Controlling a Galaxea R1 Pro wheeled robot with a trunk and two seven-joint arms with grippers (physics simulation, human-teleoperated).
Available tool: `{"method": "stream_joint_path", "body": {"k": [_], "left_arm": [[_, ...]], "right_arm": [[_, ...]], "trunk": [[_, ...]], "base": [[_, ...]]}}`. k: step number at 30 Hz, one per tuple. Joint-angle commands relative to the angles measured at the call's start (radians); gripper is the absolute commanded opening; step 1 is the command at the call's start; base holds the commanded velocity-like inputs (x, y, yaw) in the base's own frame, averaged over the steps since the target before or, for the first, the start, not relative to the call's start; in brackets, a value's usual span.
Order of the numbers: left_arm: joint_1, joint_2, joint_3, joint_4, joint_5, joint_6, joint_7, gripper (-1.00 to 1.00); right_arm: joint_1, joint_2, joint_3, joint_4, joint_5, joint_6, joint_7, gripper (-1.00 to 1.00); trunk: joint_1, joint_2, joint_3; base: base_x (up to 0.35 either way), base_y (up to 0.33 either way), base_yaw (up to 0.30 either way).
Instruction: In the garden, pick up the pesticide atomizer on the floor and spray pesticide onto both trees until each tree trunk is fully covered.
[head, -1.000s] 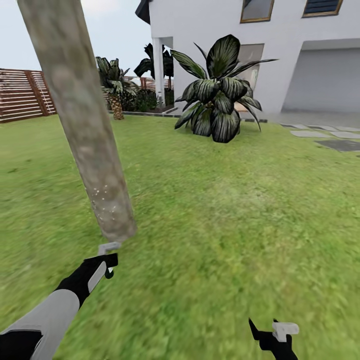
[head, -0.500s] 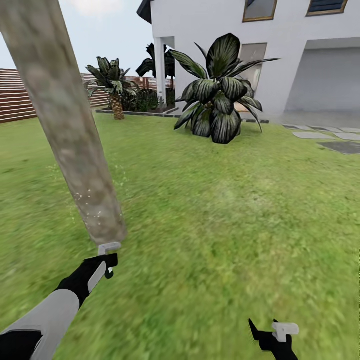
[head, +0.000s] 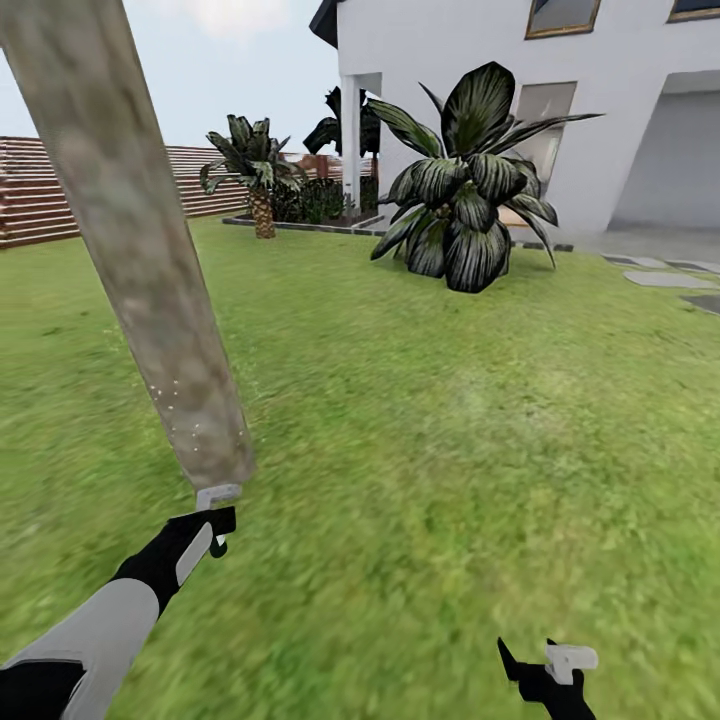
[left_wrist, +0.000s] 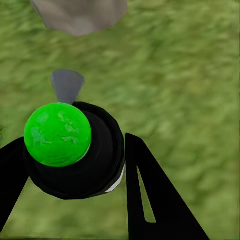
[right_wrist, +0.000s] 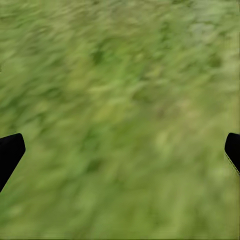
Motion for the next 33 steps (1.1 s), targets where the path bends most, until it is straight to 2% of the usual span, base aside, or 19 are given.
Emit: {"method": "stream_joint_path", "body": {"k": [1,11,13,15,17,24,33], "left_arm": [[0.000,0.000,0.000,0.000,0.000,0.000,0.000,-1.00],[0.000,0.002,0.002,0.000,0.000,-0.003,0.005,-1.00],[0.000,0.002,0.002,0.000,0.001,-0.005,0.025,-1.00],[0.000,0.000,0.000,0.000,0.001,-0.011,0.076,-1.00],[0.000,-0.001,0.000,-0.001,0.002,-0.013,0.088,-1.00],[0.000,-0.001,0.000,-0.001,0.009,-0.014,0.079,-1.00],[0.000,0.000,0.000,-0.002,0.009,-0.014,0.089,-1.00]], "right_arm": [[0.000,0.000,0.000,0.000,0.000,0.000,0.000,1.00],[0.000,0.000,0.000,0.000,0.000,0.000,0.000,1.00],[0.000,0.000,0.000,0.000,0.000,0.000,0.000,1.00],[0.000,0.000,0.000,0.000,0.000,0.000,0.000,1.00],[0.000,0.000,0.000,0.000,0.000,0.000,0.000,1.00],[0.000,0.000,0.000,0.000,0.000,0.000,0.000,1.00],[0.000,-0.001,0.000,-0.001,-0.001,0.000,0.000,1.00]], "trunk": [[0.000,0.000,0.000],[0.000,0.000,0.000],[0.000,0.000,0.000],[0.000,0.000,0.000],[0.000,0.000,0.000],[0.000,0.000,0.000],[0.000,0.000,0.000]], "base": [[0.117,-0.261,0.278],[0.122,-0.261,0.278],[0.162,-0.258,0.278],[0.166,-0.256,0.278],[0.167,-0.256,0.278],[0.167,-0.255,0.278],[0.146,-0.256,0.045]]}}
